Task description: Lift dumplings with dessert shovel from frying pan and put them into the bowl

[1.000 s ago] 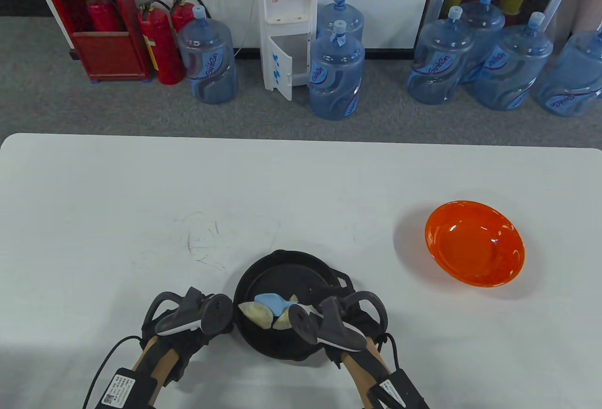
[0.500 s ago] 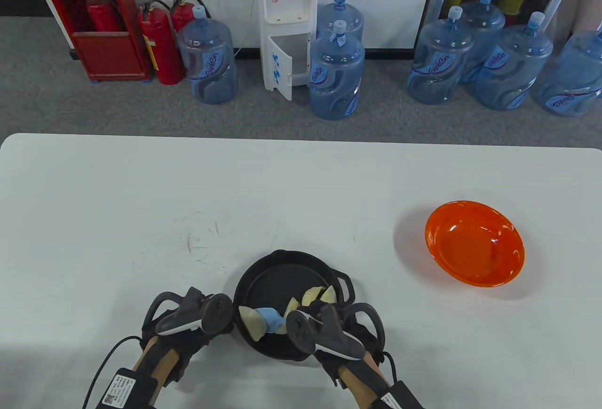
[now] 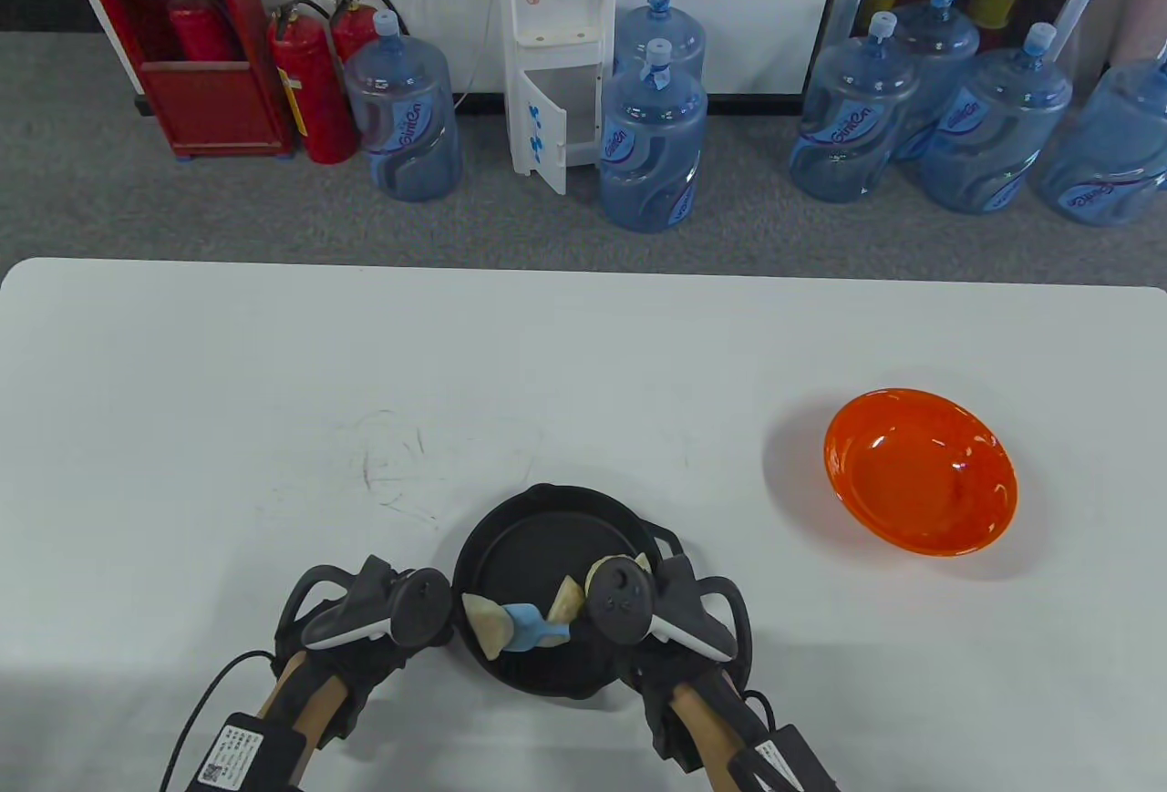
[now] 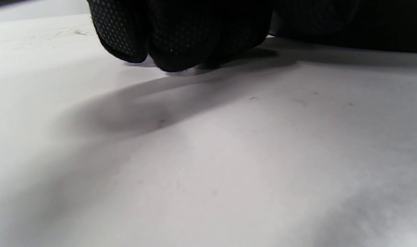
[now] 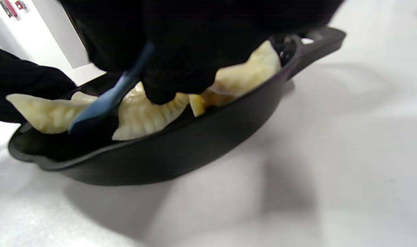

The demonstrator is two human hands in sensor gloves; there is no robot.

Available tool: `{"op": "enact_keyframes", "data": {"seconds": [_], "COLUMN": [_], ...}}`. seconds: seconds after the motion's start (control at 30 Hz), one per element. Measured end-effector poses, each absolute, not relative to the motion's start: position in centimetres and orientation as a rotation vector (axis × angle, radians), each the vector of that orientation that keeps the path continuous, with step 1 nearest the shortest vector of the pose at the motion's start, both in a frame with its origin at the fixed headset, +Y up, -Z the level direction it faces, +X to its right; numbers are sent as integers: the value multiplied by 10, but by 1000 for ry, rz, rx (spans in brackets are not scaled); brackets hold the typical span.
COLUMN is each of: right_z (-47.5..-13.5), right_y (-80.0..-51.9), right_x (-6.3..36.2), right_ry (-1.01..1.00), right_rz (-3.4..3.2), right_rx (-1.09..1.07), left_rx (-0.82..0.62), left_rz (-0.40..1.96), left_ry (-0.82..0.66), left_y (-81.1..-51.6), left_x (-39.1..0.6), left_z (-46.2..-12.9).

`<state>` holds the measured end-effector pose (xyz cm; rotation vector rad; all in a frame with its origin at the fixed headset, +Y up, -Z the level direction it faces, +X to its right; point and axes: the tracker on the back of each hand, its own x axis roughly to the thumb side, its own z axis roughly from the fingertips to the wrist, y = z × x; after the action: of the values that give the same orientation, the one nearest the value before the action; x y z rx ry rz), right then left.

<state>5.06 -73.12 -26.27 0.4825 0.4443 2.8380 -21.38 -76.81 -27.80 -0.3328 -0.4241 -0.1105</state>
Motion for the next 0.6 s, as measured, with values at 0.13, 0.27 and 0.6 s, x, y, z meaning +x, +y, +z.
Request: {"op": "enact_keyframes", "data": {"seconds": [0.13, 0.27, 0.6], "right_z": [-267, -272, -280], "right_y": [-732, -732, -725], "right_x": [58, 69, 99], "right_ry": [482, 481, 362], "right_rz": [2762, 2706, 2566], "right_rx": [470, 440, 305], "left_rx": [-334, -334, -335], "left_rz": [-104, -103, -106], "left_ry": [-423, -423, -424], "left_y": [-768, -768, -768], "left_x": [-214, -214, -214], "left_z": [-278, -278, -278]}}
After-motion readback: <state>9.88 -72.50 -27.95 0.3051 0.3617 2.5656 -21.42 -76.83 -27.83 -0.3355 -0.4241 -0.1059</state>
